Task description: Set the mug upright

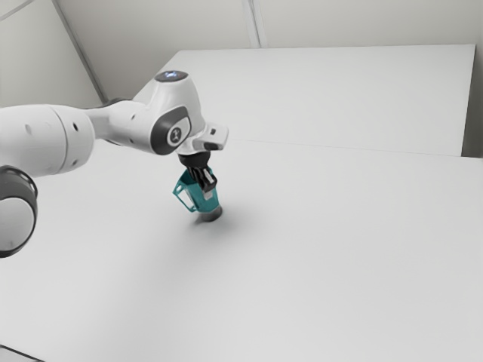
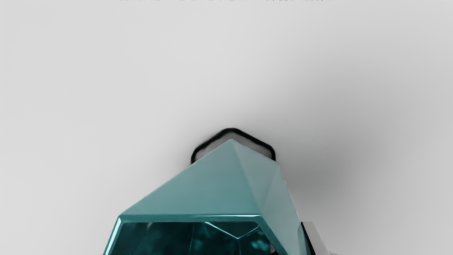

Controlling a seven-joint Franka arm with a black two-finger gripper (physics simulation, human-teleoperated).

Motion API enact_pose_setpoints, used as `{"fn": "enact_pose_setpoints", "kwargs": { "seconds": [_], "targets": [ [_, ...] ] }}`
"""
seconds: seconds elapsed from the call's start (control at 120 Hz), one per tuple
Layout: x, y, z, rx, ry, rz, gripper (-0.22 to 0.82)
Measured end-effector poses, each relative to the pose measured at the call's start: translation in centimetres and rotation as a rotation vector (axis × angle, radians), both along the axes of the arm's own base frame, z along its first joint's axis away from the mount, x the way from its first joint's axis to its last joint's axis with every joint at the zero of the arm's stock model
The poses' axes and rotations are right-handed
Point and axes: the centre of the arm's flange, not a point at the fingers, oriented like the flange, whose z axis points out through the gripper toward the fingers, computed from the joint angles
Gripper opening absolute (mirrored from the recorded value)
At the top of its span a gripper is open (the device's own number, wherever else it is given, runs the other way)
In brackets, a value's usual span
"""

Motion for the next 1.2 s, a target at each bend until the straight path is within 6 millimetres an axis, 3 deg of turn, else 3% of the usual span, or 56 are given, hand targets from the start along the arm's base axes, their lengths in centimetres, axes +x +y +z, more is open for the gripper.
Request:
{"fn": "enact_pose_setpoints", "kwargs": {
  "seconds": [0.433,0.617,0.725,0.833,1.092,1.2],
  "targets": [
    [0.6,-0.1,-2.4,0.000,0.002,0.021,-0.17],
    [0.7,-0.2,-2.2,-0.014,-0.005,0.027,0.21],
    [0.8,-0.3,-1.5,-0.019,-0.019,0.027,0.37],
    [0.5,-1.5,2.1,-0.028,-0.074,0.009,0.46],
    [-0.6,-5.0,16.4,-0.060,-0.175,0.004,0.56],
    [-1.5,-5.3,18.6,-0.061,-0.135,0.047,0.58]
  ]
}}
